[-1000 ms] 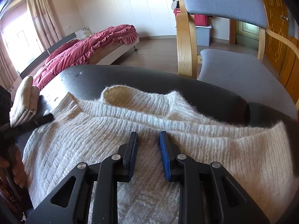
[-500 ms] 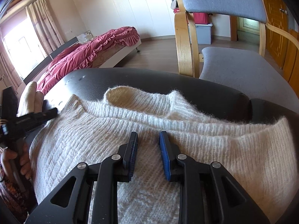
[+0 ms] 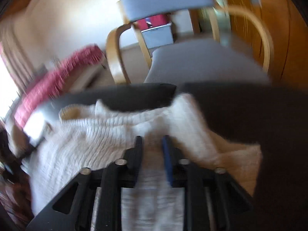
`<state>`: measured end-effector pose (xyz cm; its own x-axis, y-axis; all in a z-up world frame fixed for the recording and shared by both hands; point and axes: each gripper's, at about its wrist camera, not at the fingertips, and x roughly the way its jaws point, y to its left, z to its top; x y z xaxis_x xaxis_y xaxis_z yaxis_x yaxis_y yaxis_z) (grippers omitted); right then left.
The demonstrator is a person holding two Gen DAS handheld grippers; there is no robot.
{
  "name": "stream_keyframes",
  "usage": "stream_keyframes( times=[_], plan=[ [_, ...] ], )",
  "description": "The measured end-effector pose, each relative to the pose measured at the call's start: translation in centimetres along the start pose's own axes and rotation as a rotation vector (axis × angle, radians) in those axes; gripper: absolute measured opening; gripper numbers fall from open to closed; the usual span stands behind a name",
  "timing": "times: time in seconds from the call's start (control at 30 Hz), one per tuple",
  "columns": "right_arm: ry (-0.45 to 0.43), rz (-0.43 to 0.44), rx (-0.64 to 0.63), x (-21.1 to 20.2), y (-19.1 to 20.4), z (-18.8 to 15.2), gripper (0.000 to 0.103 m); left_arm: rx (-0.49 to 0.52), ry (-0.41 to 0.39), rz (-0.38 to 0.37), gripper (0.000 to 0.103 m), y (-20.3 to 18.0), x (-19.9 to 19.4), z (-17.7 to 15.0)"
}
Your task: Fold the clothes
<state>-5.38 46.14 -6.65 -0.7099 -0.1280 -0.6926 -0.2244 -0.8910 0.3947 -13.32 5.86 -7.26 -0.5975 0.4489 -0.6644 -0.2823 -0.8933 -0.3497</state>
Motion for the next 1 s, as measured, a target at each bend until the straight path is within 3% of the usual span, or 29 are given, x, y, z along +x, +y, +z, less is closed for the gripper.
stream_keyframes(
  times=[0.1,0.37,0.43,0.57,0.7,0.8,0.9,1.0],
  plan=[
    [-0.013,0.005,0.038,-0.3,-1.1,0.2,0.0,0.0,-0.002,-0.002,0.022,0.0,-0.1,-0.3],
    [-0.005,-0.023,-0.118,-0.8,1.9,-1.2,0.01,-0.006,-0.005,-0.012,0.022,0.3,-0.5,-0.4],
    [0.001,-0.034,-0.162,-0.9,2.7,-1.6,0.02,-0.006,-0.005,-0.013,0.022,0.5,-0.5,-0.4],
    [-0.027,0.043,-0.059,-1.6,0.8,-1.2,0.02,-0.009,-0.005,-0.018,0.022,0.6,-0.6,-0.3],
    [-0.064,0.066,0.013,-2.6,-0.9,-1.5,0.02,-0.014,-0.007,-0.027,0.022,0.8,-0.7,-0.4],
    [-0.097,0.039,-0.011,-3.4,-0.4,-1.9,0.021,-0.018,-0.007,-0.031,0.022,0.8,-0.7,-0.4],
    [-0.115,0.009,-0.08,-3.8,0.9,-2.2,0.04,-0.018,-0.007,-0.033,0.022,0.7,-0.7,-0.4],
    [-0.069,-0.041,-0.085,-3.1,0.6,-2.4,0.042,-0.014,-0.008,-0.029,0.022,0.6,-0.7,-0.4]
  ],
)
